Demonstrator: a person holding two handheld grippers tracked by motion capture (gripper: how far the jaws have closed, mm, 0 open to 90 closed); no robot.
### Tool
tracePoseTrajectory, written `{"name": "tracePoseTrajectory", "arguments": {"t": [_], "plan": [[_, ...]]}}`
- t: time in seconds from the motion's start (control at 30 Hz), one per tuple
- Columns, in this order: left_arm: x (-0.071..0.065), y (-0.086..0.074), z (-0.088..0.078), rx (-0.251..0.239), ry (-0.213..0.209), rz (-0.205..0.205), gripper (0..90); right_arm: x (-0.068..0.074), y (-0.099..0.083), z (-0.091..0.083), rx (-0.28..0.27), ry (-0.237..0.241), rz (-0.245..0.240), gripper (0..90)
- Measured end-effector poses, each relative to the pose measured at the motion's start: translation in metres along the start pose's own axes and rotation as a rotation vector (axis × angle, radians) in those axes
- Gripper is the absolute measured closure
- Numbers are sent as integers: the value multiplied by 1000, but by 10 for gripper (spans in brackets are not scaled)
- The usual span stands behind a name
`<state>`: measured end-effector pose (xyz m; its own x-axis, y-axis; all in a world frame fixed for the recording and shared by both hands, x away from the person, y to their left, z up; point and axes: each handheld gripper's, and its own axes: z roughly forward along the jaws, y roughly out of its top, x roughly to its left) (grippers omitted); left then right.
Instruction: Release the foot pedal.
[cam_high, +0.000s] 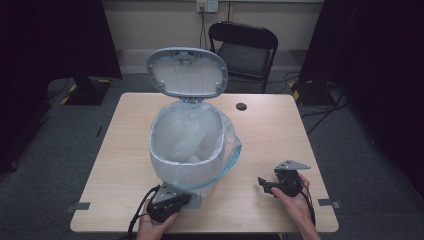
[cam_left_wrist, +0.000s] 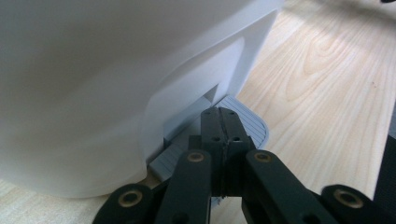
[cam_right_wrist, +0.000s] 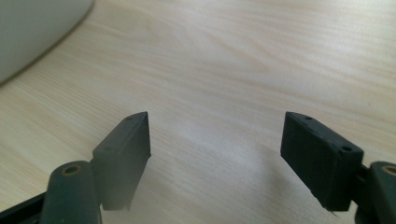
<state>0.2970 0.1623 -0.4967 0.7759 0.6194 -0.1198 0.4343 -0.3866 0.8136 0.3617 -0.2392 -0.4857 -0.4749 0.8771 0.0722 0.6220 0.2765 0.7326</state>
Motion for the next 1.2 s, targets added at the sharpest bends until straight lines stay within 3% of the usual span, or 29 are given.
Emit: {"name": "tracePoseTrajectory", "arguments": {"t": [0.13,0.3,0.4,0.53,0.6,0.73,1.0,1.03,1.13,1.2], "plan": [[0,0,-1,3,-8,1,900,-1,-5,5,14,-3,9,214],[0,1,-1,7,-10,-3,890,8,-12,9,-11,-54,-47,191],[-1,1,-1,6,-15,-1,889,9,-12,9,-12,-59,-48,191],[-3,3,-4,-17,-15,2,888,9,-12,9,-12,-60,-46,191],[-4,4,-8,-34,-38,-27,889,9,-12,9,-11,-60,-46,191],[-5,5,-13,-53,-37,-21,883,9,-12,9,-11,-59,-47,191],[-7,2,-28,-83,-26,-7,668,9,-12,9,-12,-59,-48,191],[-4,1,-34,-97,-42,-24,643,9,-12,9,-12,-59,-48,191],[-3,0,-47,-96,-88,-17,536,9,-12,9,-13,-58,-46,192],[-4,-1,-51,-91,-90,-11,506,9,-12,9,-13,-58,-47,192]]}}
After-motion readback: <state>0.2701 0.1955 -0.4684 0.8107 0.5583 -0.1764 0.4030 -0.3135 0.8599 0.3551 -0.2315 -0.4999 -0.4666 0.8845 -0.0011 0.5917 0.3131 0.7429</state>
